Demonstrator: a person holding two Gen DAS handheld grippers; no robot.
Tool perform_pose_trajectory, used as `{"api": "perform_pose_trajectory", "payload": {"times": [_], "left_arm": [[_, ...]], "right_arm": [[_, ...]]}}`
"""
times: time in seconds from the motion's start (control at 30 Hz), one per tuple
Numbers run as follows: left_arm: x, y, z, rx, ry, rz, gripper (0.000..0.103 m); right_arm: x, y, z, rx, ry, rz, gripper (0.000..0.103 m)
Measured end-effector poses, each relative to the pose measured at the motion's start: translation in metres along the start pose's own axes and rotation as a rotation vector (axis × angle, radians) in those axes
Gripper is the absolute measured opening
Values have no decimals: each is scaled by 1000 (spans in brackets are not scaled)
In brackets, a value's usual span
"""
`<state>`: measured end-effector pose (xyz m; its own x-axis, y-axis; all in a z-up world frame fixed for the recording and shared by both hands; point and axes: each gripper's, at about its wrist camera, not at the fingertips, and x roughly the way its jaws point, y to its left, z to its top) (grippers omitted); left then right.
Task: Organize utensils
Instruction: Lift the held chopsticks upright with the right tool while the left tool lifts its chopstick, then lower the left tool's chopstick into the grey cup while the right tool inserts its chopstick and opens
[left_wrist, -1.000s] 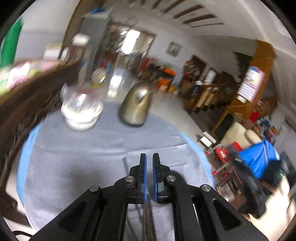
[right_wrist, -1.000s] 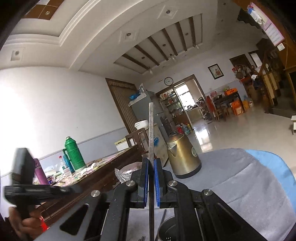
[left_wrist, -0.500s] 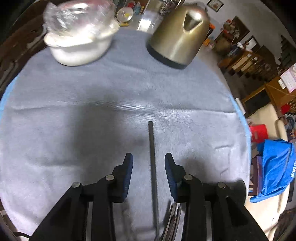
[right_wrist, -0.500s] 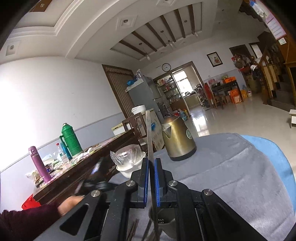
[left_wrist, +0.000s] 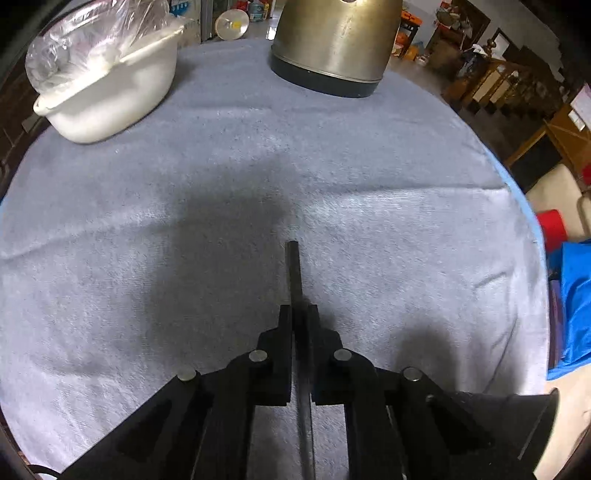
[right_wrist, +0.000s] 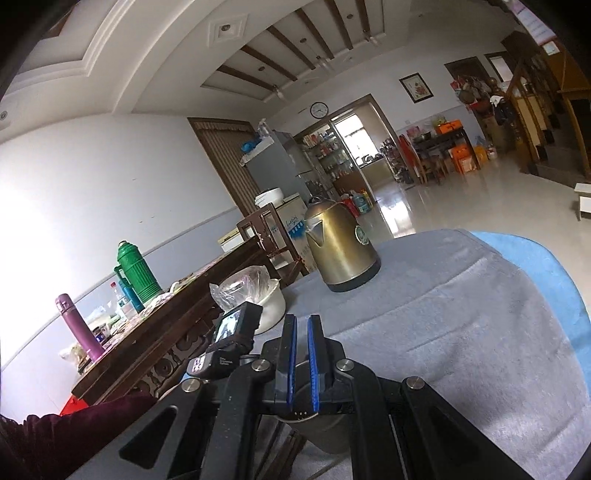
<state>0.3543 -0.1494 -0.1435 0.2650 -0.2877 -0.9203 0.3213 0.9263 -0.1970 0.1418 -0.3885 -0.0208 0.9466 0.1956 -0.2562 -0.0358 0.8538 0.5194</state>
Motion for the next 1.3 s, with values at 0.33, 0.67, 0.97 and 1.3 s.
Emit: {"api": "perform_pose_trajectory", "payload": {"times": [0.33,0.67,0.97,1.3], "left_arm": [[-80,5,-36,1,-194,-101,6],[-176,4,-90,66,-467,-191,6],[-222,9,-113,85,-579,-220,6],[-251,8,-117,70,-650,-230,6]], "right_arm": [[27,-106,-7,359,426,-346,54],[74,-153,-11,455,592,-612,36],[118,-129,-12,217,675,-830,16],[74,-89,-7,153,513,-643,6]]}}
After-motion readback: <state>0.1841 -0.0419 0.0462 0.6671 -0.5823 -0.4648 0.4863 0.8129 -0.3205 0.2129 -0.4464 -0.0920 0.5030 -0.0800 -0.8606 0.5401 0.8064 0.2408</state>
